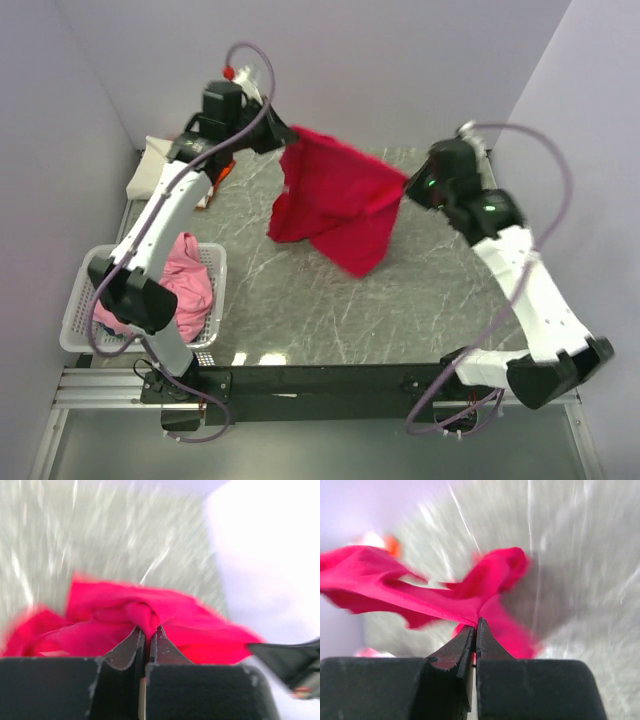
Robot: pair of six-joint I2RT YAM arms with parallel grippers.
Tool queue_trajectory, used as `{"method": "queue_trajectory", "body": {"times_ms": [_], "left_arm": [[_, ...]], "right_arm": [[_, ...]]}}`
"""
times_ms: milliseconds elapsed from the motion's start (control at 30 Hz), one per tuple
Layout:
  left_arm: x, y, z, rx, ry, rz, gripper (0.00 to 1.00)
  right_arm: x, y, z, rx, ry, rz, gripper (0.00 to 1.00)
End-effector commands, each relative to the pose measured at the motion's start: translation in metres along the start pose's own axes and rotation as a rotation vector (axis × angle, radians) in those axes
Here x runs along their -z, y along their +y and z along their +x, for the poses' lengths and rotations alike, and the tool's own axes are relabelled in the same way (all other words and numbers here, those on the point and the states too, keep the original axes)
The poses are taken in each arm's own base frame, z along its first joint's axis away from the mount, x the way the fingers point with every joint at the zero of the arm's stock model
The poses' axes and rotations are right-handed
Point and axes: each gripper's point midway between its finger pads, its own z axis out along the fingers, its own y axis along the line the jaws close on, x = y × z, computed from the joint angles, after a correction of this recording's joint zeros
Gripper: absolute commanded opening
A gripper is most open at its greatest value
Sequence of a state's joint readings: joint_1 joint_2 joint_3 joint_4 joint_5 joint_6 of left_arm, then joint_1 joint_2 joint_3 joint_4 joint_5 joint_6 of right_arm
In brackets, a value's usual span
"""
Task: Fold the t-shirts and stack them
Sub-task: Flatten the tshirt out
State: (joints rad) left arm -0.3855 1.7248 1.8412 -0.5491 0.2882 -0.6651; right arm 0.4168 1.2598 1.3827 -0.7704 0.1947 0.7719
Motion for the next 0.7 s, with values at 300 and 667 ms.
{"method": "queue_trajectory", "body": {"times_ms": [300, 667], "left_arm": [[0.126, 0.010, 0.012, -0.089, -0.236, -0.080, 0.47], [0.124, 0.092, 0.136, 0.030, 0.011, -0.219, 0.75]], "right_arm": [[0.075, -0.061, 0.002, -0.035, -0.132, 0.032, 0.30], [0.048, -0.128, 0.111, -0.206, 0.071, 0.109, 0.57]]}}
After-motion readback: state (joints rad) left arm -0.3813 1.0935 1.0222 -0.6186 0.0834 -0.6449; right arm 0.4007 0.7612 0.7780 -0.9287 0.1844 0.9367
